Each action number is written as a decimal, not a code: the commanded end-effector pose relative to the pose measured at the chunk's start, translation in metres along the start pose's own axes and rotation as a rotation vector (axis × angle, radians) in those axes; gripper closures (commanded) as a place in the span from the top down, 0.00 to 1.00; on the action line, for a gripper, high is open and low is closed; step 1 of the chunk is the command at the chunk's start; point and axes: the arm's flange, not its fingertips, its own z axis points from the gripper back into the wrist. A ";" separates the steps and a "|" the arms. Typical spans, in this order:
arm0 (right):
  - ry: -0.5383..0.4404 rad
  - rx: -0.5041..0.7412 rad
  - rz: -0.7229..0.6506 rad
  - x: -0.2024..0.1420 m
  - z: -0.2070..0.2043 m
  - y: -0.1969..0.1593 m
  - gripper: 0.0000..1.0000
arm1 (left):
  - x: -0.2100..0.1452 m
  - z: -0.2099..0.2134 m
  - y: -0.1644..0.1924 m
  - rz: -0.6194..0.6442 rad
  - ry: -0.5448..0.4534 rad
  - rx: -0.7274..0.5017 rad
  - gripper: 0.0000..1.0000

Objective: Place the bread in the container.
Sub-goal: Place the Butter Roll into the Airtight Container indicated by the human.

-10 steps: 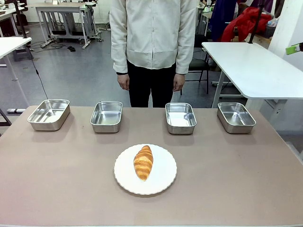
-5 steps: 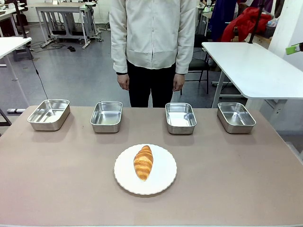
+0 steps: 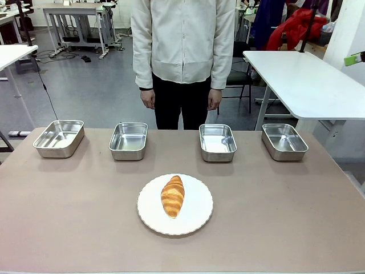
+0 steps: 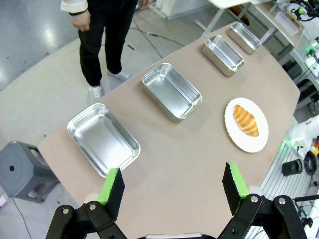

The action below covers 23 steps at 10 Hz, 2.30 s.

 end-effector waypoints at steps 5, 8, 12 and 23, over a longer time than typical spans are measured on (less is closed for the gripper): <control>-0.005 0.005 0.004 0.001 0.001 0.002 1.00 | 0.001 0.000 -0.001 -0.004 -0.020 -0.009 1.00; -0.005 0.005 0.004 0.001 0.001 0.002 1.00 | 0.001 0.000 -0.001 -0.004 -0.020 -0.009 1.00; -0.005 0.005 0.004 0.001 0.001 0.002 1.00 | 0.001 0.000 -0.001 -0.004 -0.020 -0.009 1.00; -0.005 0.005 0.004 0.001 0.001 0.002 1.00 | 0.001 0.000 -0.001 -0.004 -0.020 -0.009 1.00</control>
